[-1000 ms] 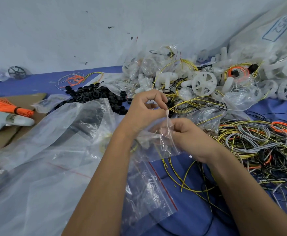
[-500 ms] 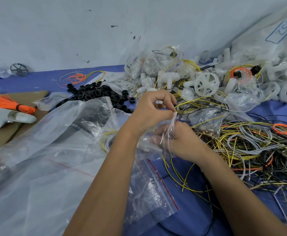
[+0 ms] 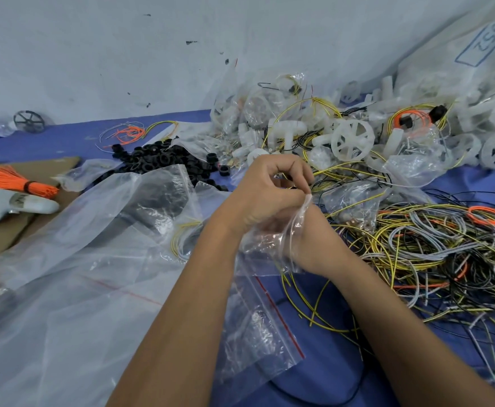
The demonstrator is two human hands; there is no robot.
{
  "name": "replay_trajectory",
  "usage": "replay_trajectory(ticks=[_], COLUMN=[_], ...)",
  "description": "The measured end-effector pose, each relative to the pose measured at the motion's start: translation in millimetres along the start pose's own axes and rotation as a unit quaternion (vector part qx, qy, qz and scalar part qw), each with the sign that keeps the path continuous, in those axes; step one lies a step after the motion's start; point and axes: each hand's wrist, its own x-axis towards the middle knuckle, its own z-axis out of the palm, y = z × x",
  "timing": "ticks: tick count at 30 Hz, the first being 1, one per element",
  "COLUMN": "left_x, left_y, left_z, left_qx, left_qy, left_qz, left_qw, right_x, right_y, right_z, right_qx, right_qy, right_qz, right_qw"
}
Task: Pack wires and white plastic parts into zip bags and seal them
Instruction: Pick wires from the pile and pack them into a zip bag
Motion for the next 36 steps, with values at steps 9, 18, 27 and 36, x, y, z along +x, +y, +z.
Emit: replay_trajectory(ticks=[9, 18, 27, 36], left_x=[-2, -2, -1, -4], left_y=[0, -11, -40, -57], left_z=[-3, 4, -1, -7], left_qx=[-0.006, 0.004, -0.021, 0.031], left_qy=[-0.001, -0.027, 0.182, 0.345], left_qz=[-0.013, -0.039, -0.075, -0.140], left_qw=[1.000, 0.999, 0.980, 0.927], right_x=[1, -1, 5, 0], right_y=[-6, -5, 3, 5], right_z=[6, 11, -8, -20], right_qx=[-0.005, -0.109, 0.140, -0.101], right_qy=[-0.068, -0.225, 0.068, 0.095], right_qz=[-0.016, -0.055, 0.167, 0.099], right_qw=[0.998, 0.967, 0.974, 0.985])
